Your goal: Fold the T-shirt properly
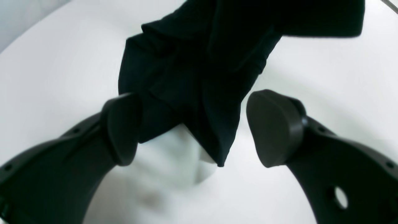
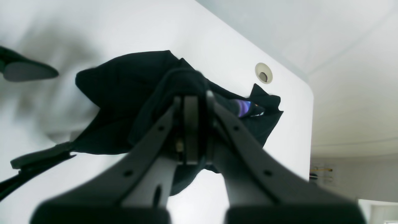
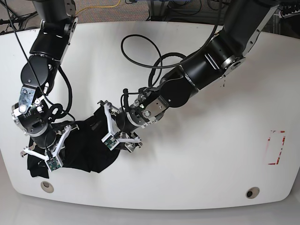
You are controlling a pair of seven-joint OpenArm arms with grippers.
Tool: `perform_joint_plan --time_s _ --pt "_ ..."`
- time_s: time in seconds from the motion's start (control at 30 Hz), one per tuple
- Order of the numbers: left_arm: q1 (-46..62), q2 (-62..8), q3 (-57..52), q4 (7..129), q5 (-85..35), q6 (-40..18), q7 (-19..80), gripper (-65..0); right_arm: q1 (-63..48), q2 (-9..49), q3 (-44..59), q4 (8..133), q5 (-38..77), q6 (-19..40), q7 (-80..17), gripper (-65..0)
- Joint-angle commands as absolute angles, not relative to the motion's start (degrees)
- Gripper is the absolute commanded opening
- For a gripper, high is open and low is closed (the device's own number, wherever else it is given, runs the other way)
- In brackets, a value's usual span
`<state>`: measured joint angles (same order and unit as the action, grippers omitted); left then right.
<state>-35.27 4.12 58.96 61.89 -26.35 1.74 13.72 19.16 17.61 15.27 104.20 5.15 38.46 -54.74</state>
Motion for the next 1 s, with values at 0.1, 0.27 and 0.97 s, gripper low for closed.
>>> perform_joint_plan --time_s 0.1,0.27,0.97 --pt "-36.9 4.8 57.8 64.1 -26.0 2.0 12.8 -14.1 20.8 18.3 15.4 105.2 5.7 38.6 -53.7 -64.4" --pt "-37.1 4.6 56.2 62.8 -26.3 0.7 13.4 -15.0 20.9 18.3 15.4 105.2 5.5 39.1 -53.9 -64.6" --pt "-36.2 4.1 55.4 60.6 -27.3 -7.4 17.3 -39.3 21.1 18.2 15.1 105.4 5.4 39.8 -53.8 -64.6"
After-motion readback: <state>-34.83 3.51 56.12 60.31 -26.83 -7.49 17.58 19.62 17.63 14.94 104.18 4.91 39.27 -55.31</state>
